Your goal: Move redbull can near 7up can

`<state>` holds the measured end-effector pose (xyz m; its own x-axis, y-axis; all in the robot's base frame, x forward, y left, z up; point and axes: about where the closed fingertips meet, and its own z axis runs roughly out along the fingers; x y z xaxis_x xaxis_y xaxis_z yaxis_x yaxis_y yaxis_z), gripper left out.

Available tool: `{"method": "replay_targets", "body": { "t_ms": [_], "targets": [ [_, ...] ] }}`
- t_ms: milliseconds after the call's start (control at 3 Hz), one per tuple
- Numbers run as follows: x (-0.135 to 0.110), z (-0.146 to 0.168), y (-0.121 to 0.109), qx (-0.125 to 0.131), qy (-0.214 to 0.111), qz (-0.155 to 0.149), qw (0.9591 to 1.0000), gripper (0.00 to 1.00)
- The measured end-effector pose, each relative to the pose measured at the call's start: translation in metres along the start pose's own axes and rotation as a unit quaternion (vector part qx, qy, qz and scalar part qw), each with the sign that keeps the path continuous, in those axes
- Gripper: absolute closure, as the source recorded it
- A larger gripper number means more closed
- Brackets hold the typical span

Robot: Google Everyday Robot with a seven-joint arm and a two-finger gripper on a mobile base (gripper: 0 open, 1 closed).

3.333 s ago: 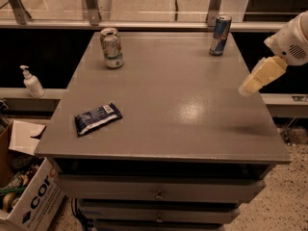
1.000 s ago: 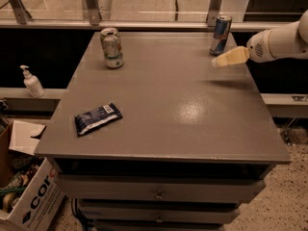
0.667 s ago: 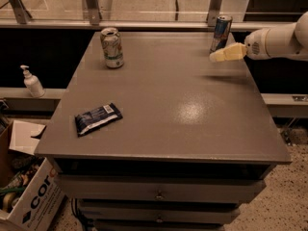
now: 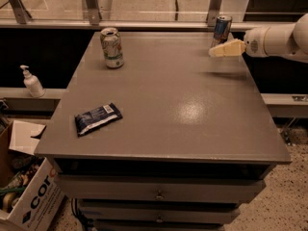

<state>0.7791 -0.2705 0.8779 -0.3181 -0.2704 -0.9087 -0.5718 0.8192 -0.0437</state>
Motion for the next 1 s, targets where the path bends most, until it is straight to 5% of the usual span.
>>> {"method": "replay_targets", "body": {
  "t_ms": [1000],
  "targets": [
    [-0.014,0.038,-0.012,0.015,-0.072,0.005,0.9973,0.0]
  ]
}}
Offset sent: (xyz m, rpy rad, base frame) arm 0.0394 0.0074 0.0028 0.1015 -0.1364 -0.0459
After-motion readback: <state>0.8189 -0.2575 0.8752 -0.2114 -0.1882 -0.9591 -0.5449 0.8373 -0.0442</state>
